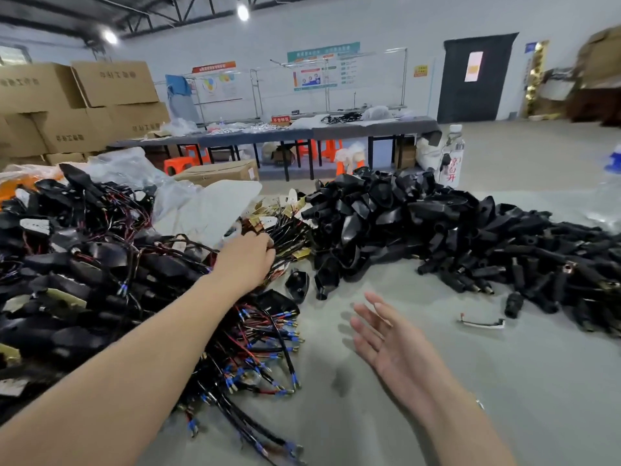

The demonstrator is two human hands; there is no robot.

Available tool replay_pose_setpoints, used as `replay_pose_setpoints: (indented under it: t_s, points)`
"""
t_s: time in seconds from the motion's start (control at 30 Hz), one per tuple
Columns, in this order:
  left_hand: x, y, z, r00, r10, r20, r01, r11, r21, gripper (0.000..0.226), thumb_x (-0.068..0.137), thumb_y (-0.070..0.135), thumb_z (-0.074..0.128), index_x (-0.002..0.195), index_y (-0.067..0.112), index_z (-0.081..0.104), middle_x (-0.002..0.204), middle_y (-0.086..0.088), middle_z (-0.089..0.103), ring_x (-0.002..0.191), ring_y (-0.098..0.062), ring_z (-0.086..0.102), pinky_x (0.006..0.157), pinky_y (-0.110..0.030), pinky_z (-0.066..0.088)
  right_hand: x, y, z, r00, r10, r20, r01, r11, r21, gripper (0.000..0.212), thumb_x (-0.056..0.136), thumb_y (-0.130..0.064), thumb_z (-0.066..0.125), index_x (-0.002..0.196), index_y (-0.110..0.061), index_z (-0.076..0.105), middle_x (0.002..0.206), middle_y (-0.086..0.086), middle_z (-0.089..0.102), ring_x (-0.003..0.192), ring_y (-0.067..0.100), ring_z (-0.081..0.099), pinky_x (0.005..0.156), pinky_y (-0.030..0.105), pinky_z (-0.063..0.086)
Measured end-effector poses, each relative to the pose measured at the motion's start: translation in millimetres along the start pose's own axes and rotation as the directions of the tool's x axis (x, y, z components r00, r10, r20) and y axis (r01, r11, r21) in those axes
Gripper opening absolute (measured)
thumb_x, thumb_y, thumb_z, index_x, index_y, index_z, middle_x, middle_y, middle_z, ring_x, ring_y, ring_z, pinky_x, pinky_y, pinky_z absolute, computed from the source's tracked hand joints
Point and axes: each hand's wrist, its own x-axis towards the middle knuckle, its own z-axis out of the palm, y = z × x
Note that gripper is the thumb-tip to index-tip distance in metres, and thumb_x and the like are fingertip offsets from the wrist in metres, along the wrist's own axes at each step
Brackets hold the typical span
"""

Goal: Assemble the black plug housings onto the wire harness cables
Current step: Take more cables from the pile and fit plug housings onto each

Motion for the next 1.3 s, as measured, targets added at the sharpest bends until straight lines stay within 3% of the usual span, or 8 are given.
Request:
replay_pose_setpoints:
  t_s: [0.2,0.53,0.7,0.8,0.93,1.07,1.17,1.3]
  points:
    - [22.3,9.1,46.5,0.987,-0.047,0.157,-0.017,0.925,0.381,0.027,0.101,0.021,0.047,0.126,0.012,0.054,0.128,-0.011,0.053,0.123,-0.031,0.047,0.097,-0.044,0.041,10.3,-8.3,-5.9,0.999,-0.016,-0.038,0.018,0.999,0.044,0.022,0.098,-0.014,0.055,0.117,-0.013,0.067,0.092,0.005,0.074,0.070,0.017,0.071,0.055,0.027,0.058]
    - [25.6,-4.2,52.6,0.989,-0.083,0.124,0.027,0.917,0.398,0.028,0.099,0.020,0.052,0.127,0.015,0.051,0.128,-0.012,0.052,0.121,-0.031,0.049,0.097,-0.043,0.042,16.5,-15.5,-14.3,0.987,-0.062,-0.150,0.073,0.995,0.072,0.019,0.100,-0.013,0.050,0.109,-0.014,0.068,0.081,0.002,0.074,0.064,0.014,0.071,0.053,0.025,0.057]
    - [30.2,-4.0,35.2,0.994,-0.109,-0.019,0.108,0.994,-0.024,0.025,0.103,0.027,0.044,0.120,0.014,0.057,0.116,-0.012,0.062,0.105,-0.031,0.058,0.085,-0.041,0.047,16.3,-13.4,-11.8,0.979,-0.099,-0.176,0.103,0.994,0.017,0.019,0.100,-0.010,0.050,0.109,-0.011,0.067,0.080,0.004,0.073,0.064,0.015,0.070,0.053,0.025,0.057]
    - [37.9,5.5,4.6,0.972,-0.182,-0.148,0.113,0.917,-0.382,0.024,0.103,0.028,0.045,0.115,0.014,0.061,0.102,-0.006,0.067,0.089,-0.024,0.060,0.077,-0.037,0.046,15.9,-10.8,-11.1,0.976,-0.130,-0.173,0.126,0.992,-0.032,0.020,0.099,-0.006,0.050,0.110,-0.008,0.067,0.078,0.006,0.073,0.064,0.015,0.070,0.055,0.025,0.057]
    - [48.4,30.6,-50.7,0.943,-0.211,-0.258,0.017,0.802,-0.597,0.021,0.104,0.027,0.043,0.113,0.017,0.059,0.089,0.004,0.067,0.057,-0.007,0.053,0.051,-0.022,0.039,16.8,-8.8,-9.1,0.967,-0.147,-0.207,0.134,0.988,-0.075,0.022,0.098,-0.003,0.048,0.107,-0.006,0.068,0.078,0.008,0.074,0.062,0.015,0.070,0.053,0.023,0.057]
    - [37.5,49.9,-90.9,0.893,-0.363,-0.267,-0.013,0.572,-0.820,0.022,0.105,0.026,0.042,0.113,0.014,0.059,0.083,0.002,0.070,0.056,-0.006,0.056,0.045,-0.015,0.043,16.2,-8.0,-6.5,0.962,-0.156,-0.224,0.139,0.986,-0.089,0.022,0.098,-0.001,0.048,0.105,-0.005,0.069,0.076,0.008,0.074,0.061,0.015,0.070,0.053,0.023,0.056]
    - [6.1,67.1,-87.7,0.909,-0.415,-0.039,0.071,0.245,-0.967,0.021,0.104,0.023,0.043,0.110,0.013,0.061,0.080,0.002,0.073,0.060,-0.006,0.059,0.052,-0.019,0.046,15.0,-7.3,-3.2,0.960,-0.164,-0.227,0.144,0.984,-0.103,0.022,0.098,0.001,0.047,0.104,-0.004,0.067,0.071,0.006,0.072,0.057,0.013,0.068,0.052,0.022,0.056]
    - [-46.4,89.6,-47.7,0.925,-0.288,0.248,0.192,-0.208,-0.959,0.018,0.104,0.024,0.046,0.101,0.016,0.062,0.085,0.003,0.077,0.068,-0.008,0.060,0.060,-0.024,0.046,13.0,-5.5,0.1,0.960,-0.183,-0.214,0.157,0.979,-0.134,0.023,0.099,0.003,0.044,0.103,-0.003,0.066,0.066,0.004,0.071,0.055,0.011,0.067,0.052,0.020,0.056]
